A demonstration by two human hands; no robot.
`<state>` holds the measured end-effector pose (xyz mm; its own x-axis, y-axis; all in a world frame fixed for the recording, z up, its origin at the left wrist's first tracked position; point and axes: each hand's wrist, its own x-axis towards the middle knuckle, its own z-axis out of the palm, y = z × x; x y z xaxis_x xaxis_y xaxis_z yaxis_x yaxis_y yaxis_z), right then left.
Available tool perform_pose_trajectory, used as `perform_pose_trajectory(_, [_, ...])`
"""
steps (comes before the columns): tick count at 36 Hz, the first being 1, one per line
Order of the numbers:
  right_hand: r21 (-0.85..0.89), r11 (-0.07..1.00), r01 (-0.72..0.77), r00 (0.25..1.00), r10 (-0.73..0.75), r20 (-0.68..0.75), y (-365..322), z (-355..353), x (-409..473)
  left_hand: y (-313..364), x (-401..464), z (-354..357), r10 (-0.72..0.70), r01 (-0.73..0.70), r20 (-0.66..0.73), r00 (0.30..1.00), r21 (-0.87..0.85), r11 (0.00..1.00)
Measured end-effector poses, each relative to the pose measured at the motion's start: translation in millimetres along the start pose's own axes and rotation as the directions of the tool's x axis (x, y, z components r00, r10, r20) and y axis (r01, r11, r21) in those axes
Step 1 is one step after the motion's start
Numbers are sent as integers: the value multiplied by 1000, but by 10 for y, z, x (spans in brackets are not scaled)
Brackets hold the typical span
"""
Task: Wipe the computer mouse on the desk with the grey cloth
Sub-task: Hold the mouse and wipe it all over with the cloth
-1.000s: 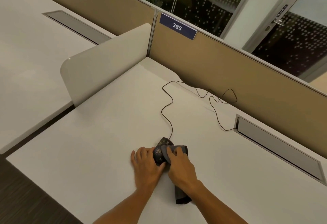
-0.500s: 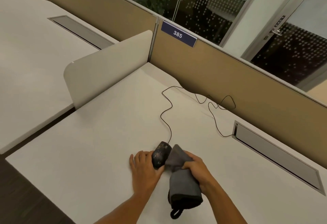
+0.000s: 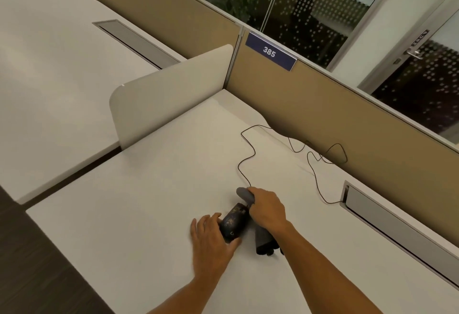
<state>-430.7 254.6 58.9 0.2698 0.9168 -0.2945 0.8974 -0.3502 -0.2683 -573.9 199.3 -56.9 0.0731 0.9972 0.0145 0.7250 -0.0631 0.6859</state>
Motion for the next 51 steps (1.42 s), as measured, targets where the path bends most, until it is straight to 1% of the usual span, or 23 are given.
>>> perform_pose_trajectory(5, [-5, 1000, 4, 998, -3, 67, -79, 167, 18, -4, 8, 14, -8, 6, -39, 999, -49, 999])
perform_pose_trajectory(10, [-7, 1000, 28, 997, -28, 65, -57, 289, -11, -41, 26, 46, 1, -4, -54, 999, -67, 998])
perform_pose_trajectory(15, [-44, 997, 68, 994, -64, 88, 20, 304, -16, -65, 24, 73, 6, -10, -67, 998, -57, 998])
perform_pose_trajectory(20, [46, 996, 81, 992, -86, 96, 79, 348, -54, -82, 32, 95, -1, -1, -54, 999, -26, 1000])
perform_pose_trajectory(24, [69, 991, 116, 990, -121, 72, 97, 389, -131, -78, 27, 99, -3, 2, -65, 998, -21, 1000])
perform_pose_trajectory(28, [44, 985, 167, 983, -170, 66, 118, 424, -223, -70, 27, 82, -23, 23, -33, 999, -15, 1000])
perform_pose_trajectory(32, [-36, 968, 250, 966, -246, 79, 125, 447, -301, -45, 13, 57, -26, 26, -29, 999, -11, 1000])
perform_pose_trajectory(37, [-163, 904, 394, 917, -375, 138, 124, 442, -357, -34, 5, 43, -32, 32, 0, 999, -17, 999])
perform_pose_trajectory(40, [-201, 873, 444, 895, -421, 148, 151, 452, -388, -9, 7, 31, -43, 43, 1, 999, -7, 999])
perform_pose_trajectory(44, [-174, 862, 476, 878, -458, 138, 167, 476, -434, -16, 14, 8, -49, 49, 35, 998, 0, 999])
perform_pose_trajectory(51, [-124, 877, 464, 884, -449, 130, 223, 461, -486, 28, -1, -10, -50, 49, 60, 997, 18, 999])
